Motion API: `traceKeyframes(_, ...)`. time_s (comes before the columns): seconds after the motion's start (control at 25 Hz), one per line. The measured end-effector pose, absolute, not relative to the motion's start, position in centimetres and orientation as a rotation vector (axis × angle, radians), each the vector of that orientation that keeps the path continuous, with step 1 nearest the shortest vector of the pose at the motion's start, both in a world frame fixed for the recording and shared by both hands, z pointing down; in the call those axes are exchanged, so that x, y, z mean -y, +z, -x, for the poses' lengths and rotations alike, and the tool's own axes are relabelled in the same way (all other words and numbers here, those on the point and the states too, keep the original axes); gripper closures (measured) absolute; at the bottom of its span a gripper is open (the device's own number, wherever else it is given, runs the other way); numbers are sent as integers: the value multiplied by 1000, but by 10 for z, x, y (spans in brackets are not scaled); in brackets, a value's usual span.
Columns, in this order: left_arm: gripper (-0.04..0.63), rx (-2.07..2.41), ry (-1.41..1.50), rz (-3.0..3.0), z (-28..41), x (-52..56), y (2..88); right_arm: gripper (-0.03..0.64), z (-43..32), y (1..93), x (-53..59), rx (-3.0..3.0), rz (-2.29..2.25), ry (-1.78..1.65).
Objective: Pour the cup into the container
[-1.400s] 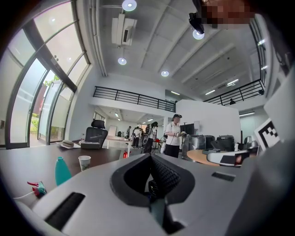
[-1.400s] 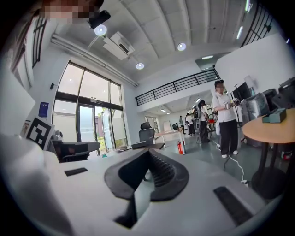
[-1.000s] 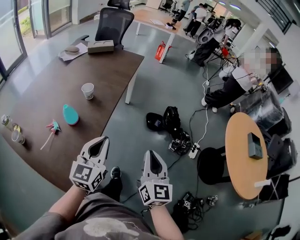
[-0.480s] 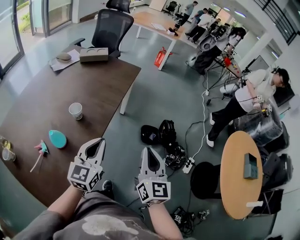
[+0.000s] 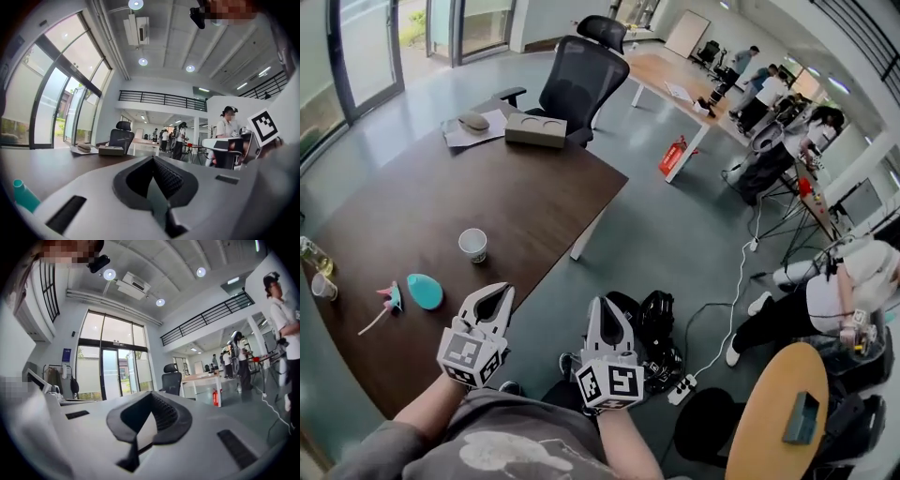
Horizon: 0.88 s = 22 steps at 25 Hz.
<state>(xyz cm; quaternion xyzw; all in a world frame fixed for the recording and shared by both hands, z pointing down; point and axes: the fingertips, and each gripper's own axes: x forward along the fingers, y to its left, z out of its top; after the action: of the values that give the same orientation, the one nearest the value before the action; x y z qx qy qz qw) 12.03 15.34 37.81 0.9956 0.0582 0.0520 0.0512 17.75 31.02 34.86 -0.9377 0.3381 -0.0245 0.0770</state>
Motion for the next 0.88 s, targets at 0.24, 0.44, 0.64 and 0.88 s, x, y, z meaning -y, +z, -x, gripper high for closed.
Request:
traceKeyframes(0.24, 588, 223, 136, -3006, -163, -127, 379, 629, -253, 353, -261, -1406, 2657, -121)
traceKeyframes(0.44, 588, 480, 84, -2970, -186, -118, 371, 629, -301, 356, -223, -1640, 2532, -157)
traceKeyframes(0.64, 588, 834, 83, -2893, -156, -89, 372, 629, -298, 365, -165, -1925, 2346, -192)
traceKeyframes(0.88, 588, 1245, 87, -2733, -80, -62, 384, 629, -258, 373, -107, -2168, 2094, -227)
